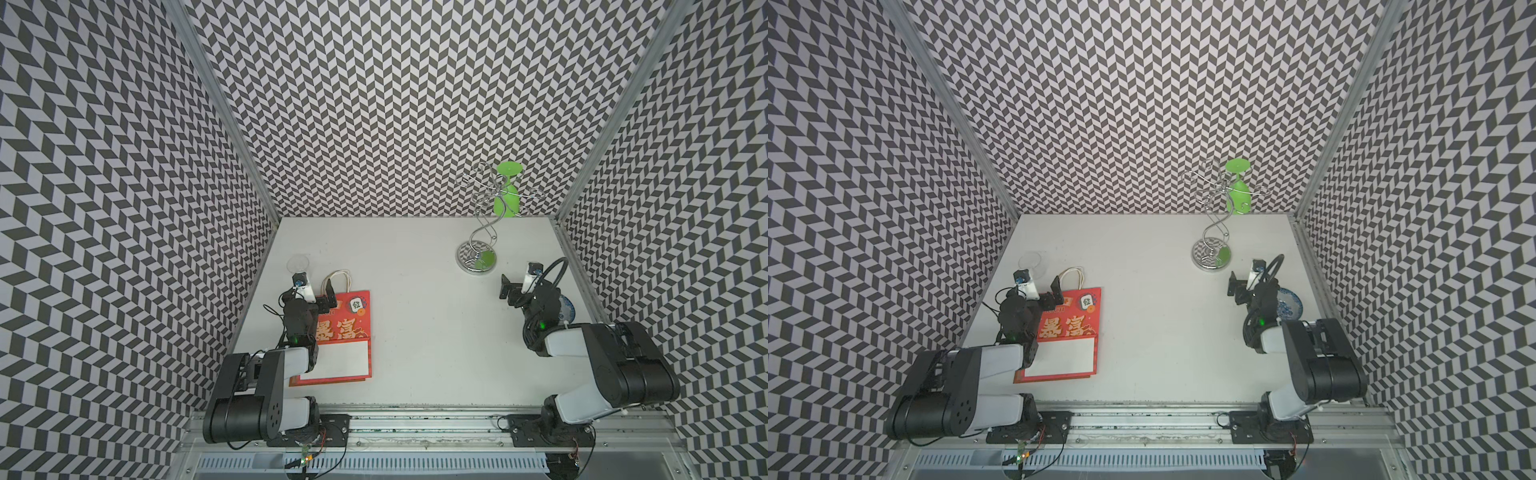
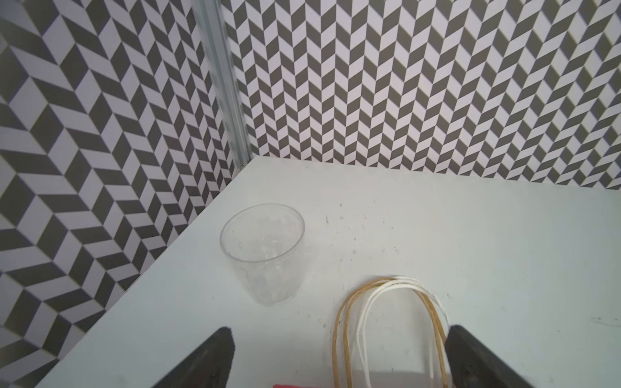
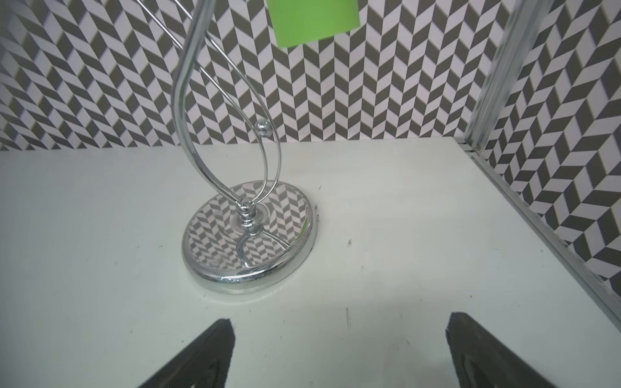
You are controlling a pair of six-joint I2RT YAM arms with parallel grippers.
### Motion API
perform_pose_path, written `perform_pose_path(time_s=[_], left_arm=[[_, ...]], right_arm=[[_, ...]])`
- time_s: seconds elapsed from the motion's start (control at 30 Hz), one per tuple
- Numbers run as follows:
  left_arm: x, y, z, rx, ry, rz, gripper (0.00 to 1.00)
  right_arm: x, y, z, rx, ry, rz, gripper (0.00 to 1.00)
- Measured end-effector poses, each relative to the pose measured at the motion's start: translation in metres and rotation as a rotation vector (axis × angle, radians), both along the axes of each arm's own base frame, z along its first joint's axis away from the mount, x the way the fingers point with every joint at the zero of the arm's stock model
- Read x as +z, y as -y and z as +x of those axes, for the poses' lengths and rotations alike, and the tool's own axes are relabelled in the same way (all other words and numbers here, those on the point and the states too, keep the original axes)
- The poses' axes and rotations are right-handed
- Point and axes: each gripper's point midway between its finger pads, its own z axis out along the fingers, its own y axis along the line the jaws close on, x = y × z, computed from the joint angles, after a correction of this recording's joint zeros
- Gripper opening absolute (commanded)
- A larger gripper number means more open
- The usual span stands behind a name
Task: Put away the paper bag
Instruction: Reset both arms
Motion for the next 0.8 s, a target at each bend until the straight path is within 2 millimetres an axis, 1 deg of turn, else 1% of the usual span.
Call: perform_pose_path(time_s=[0.07, 0.1, 0.23, 0.33, 0.4, 0.47, 0.57, 0.6, 0.7, 0.8], left_arm=[[0.004, 0.003, 0.003, -0.020, 0.010, 0.005, 1.00], [0.006, 0.005, 0.005, -0.030, 0.018, 0.007, 1.00], [0.013, 0.013, 0.007, -0.078, 0.042, 0.013, 1.00], [0.021, 0.021, 0.006, -0.117, 0.094, 0.015, 0.99], [0.018, 0.026, 0.004, -0.137, 0.114, 0.025, 1.00], [0.006, 0.031, 0.000, -0.156, 0.107, 0.028, 1.00], [-0.013, 0.032, -0.001, -0.161, 0.062, 0.023, 1.00], [-0.013, 0.032, 0.000, -0.160, 0.061, 0.023, 1.00], [-0.001, 0.030, 0.005, -0.149, 0.097, 0.026, 1.00], [0.001, 0.029, 0.007, -0.135, 0.103, 0.028, 1.00]], right_arm=[[-0.006, -0.001, -0.008, 0.012, -0.004, 0.002, 1.00], [-0.007, -0.002, -0.008, 0.016, -0.011, 0.002, 1.00], [0.010, -0.001, -0.003, 0.013, 0.060, 0.008, 1.00], [0.014, -0.002, -0.001, 0.016, 0.070, 0.010, 1.00], [0.016, -0.002, 0.000, 0.016, 0.075, 0.010, 1.00], [0.014, -0.002, -0.001, 0.018, 0.068, 0.010, 1.00], [0.013, -0.003, -0.001, 0.020, 0.064, 0.010, 1.00], [0.013, -0.003, -0.001, 0.020, 0.064, 0.010, 1.00], [0.013, -0.003, -0.001, 0.022, 0.064, 0.009, 1.00], [0.013, -0.003, 0.000, 0.024, 0.062, 0.010, 1.00]])
